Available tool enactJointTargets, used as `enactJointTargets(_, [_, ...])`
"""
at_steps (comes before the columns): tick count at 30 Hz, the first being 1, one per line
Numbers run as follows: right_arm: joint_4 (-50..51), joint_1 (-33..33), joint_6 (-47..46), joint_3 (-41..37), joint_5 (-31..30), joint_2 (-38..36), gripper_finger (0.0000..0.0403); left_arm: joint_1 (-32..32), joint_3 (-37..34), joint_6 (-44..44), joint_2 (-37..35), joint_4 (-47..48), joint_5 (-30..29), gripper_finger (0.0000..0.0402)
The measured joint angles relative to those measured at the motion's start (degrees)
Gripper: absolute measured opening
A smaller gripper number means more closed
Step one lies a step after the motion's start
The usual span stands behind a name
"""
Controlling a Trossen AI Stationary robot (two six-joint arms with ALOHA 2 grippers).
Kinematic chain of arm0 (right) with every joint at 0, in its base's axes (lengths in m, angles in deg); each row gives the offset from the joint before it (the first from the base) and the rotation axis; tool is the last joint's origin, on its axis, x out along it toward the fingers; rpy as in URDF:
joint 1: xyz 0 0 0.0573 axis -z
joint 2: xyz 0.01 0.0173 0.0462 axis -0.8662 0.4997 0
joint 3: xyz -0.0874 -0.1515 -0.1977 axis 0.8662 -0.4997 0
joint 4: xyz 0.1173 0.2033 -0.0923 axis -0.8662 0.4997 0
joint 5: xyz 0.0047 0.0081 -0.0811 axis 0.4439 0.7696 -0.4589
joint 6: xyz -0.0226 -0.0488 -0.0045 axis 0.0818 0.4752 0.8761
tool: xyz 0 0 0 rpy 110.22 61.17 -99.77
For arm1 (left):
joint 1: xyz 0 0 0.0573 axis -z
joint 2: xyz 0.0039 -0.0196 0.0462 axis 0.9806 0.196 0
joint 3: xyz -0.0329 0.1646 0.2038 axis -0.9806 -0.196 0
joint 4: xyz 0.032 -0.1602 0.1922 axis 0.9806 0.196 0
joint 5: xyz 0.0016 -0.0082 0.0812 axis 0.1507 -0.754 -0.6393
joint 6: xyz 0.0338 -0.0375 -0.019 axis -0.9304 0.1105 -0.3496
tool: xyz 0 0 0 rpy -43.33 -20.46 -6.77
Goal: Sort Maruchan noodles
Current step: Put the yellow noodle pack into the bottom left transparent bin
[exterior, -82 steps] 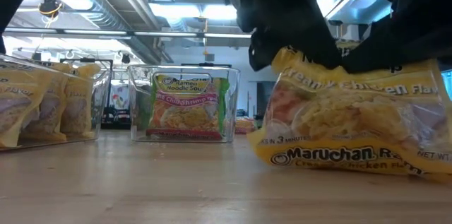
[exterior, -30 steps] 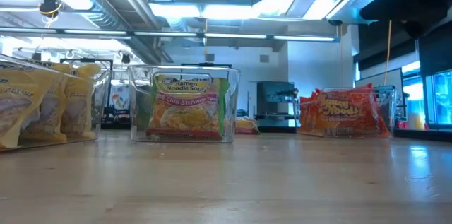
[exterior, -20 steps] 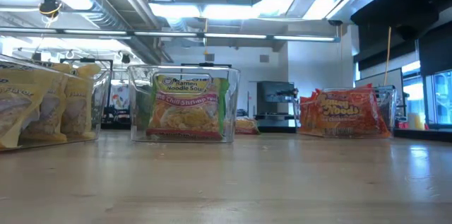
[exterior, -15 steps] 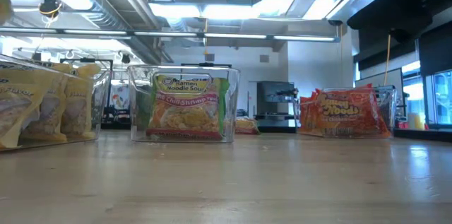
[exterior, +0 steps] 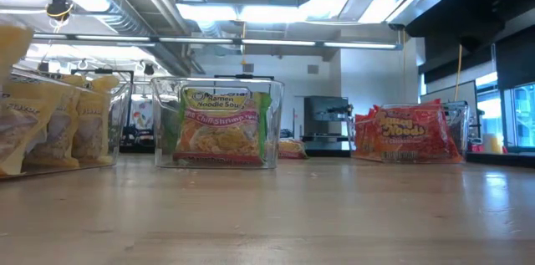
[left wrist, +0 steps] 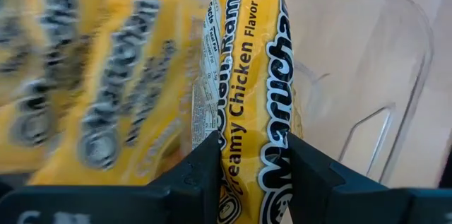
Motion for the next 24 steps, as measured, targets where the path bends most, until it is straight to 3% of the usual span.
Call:
enactJointTargets(7, [0.0,-0.1,1.2,0.0,-0.9,0.0,0.0257,-1.3,-4.0,-0.4,0.0,-4.0,-0.2,0.0136])
enactJointTargets(12, [0.2,-0.1,1.2,0.0,0.3,0.0,0.0257,-2.4,-4.3,-0.9,0.0,-4.1,3.0,0.0164])
enactJointTargets(24, [0.9,-0.1,1.2,0.0,3.4,0.0,0.0257,-4.2,4.4,-5.5,0.0,4.2,5.0,0.0187])
